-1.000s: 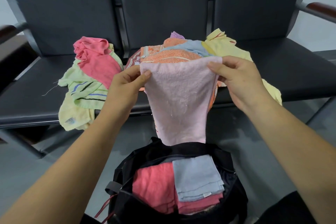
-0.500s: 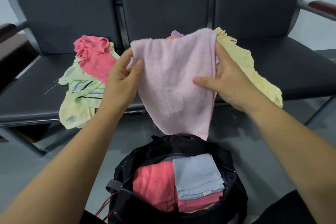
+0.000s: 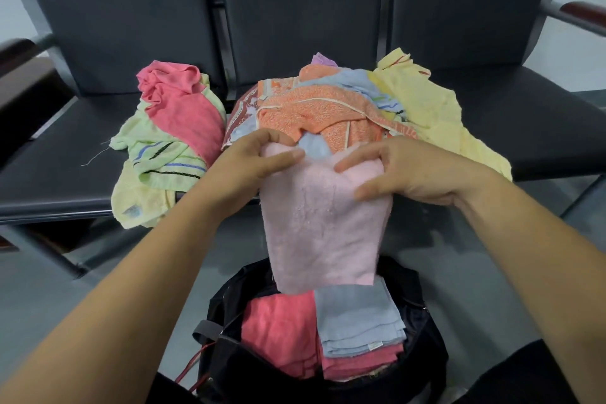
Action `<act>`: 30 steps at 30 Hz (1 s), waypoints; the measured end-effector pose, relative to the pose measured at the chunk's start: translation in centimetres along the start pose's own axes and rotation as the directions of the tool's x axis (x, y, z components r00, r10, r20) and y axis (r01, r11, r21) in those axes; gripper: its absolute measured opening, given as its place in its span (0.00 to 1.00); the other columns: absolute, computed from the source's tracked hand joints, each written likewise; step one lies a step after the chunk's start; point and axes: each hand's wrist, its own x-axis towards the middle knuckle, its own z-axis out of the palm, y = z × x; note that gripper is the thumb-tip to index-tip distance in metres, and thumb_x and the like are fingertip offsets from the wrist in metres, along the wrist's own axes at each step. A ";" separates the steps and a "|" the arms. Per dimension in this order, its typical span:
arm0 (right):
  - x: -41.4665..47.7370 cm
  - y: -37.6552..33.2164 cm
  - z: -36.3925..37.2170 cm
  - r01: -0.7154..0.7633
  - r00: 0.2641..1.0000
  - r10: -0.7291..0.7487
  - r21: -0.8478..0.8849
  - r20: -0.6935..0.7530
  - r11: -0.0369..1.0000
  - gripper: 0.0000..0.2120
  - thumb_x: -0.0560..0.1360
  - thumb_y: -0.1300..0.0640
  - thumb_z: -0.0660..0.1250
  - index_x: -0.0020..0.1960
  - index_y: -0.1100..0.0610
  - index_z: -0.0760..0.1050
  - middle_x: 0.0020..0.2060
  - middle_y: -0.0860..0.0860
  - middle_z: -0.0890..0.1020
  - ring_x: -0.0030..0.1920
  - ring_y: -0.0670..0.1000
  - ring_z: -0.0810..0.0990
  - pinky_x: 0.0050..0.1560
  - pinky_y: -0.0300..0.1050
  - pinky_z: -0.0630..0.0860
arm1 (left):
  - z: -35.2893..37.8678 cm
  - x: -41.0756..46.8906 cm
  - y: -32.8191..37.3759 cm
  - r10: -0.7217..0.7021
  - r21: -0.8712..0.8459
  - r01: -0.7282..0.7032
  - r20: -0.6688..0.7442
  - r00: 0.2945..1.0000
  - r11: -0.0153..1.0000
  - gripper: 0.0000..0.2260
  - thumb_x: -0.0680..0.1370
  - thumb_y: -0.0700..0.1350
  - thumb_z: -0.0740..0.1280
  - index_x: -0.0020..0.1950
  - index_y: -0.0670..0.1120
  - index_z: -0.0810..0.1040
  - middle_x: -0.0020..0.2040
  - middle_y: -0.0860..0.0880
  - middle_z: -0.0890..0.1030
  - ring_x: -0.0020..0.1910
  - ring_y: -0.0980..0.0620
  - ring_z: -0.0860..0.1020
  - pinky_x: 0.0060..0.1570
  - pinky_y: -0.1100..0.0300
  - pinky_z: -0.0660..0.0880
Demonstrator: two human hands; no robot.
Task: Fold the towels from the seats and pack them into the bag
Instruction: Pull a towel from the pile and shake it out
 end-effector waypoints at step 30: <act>0.8 1.0 -0.3 -0.081 0.994 0.109 0.647 -0.003 0.758 0.14 0.70 0.70 0.71 0.55 0.62 0.82 0.50 0.56 0.87 0.54 0.54 0.85 0.57 0.46 0.82 | -0.2 0.2 -0.3 -0.003 0.244 0.004 -0.002 1.000 0.970 0.12 0.75 0.37 0.74 0.55 0.49 0.84 0.52 0.47 0.86 0.51 0.50 0.83 0.53 0.60 0.80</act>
